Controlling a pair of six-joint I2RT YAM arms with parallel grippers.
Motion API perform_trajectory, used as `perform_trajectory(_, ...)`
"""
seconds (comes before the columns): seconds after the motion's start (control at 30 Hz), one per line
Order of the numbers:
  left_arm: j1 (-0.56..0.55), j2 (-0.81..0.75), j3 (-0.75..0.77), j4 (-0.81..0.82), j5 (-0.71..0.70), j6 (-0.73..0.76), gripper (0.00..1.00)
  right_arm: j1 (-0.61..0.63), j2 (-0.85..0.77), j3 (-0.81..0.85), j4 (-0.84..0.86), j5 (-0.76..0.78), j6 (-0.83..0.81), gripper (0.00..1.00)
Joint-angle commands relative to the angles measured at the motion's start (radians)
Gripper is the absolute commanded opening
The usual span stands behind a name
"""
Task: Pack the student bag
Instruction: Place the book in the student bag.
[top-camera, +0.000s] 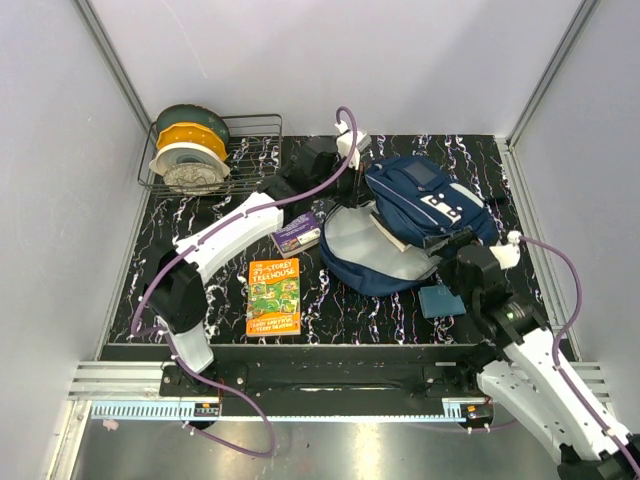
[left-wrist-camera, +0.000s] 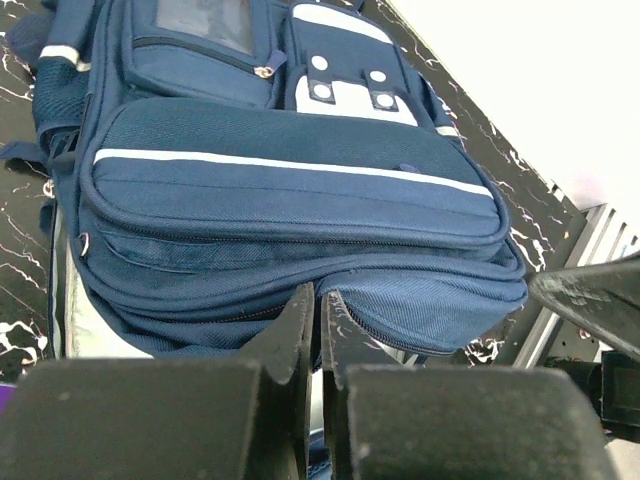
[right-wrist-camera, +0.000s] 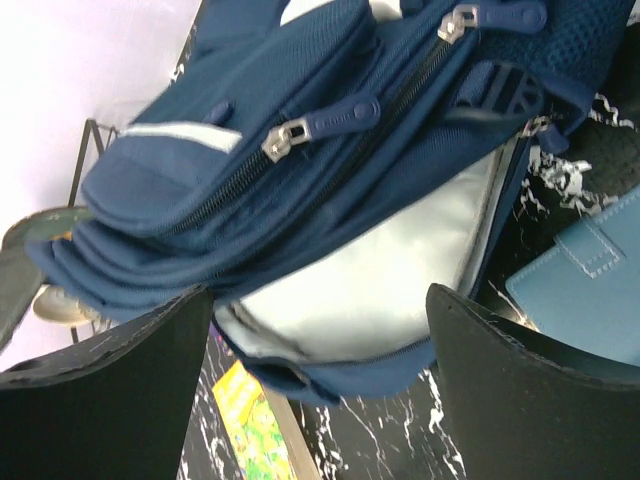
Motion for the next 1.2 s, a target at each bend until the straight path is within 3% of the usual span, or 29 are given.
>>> perform_trajectory(0.0,0.011,-0.129,-0.030,0.133,-0.003,-0.062,0.00,-0.078,0.159,0.099,0.102,-0.060,-0.049,0.93)
perform_trajectory(0.1,0.003,-0.144,-0.048,0.159,0.015,-0.094,0.00,-0.198,0.294,0.114,0.194,-0.256,-0.084,0.94)
perform_trajectory(0.2,-0.014,-0.141,-0.033,0.156,0.026,-0.103,0.00,-0.270,0.399,0.133,0.301,-0.352,-0.121,0.94)
perform_trajectory(0.43,-0.037,-0.127,-0.021,0.133,0.091,-0.117,0.00,-0.304,0.494,0.257,0.323,-0.360,-0.190,0.95)
perform_trajectory(0.67,-0.025,-0.106,-0.027,0.096,0.062,-0.106,0.00,-0.327,0.384,0.251,0.261,-0.349,-0.247,0.95)
perform_trajectory(0.83,-0.003,-0.048,-0.012,0.123,0.132,-0.110,0.00,-0.326,0.241,0.203,0.188,-0.284,-0.236,0.95)
perform_trajectory(0.97,-0.012,0.009,0.037,0.133,0.229,-0.053,0.00,-0.326,0.091,0.168,0.162,-0.260,-0.209,0.95)
perform_trajectory(1.17,-0.043,0.075,0.132,0.055,0.299,0.100,0.00,-0.326,0.009,0.174,0.073,-0.169,-0.203,0.94)
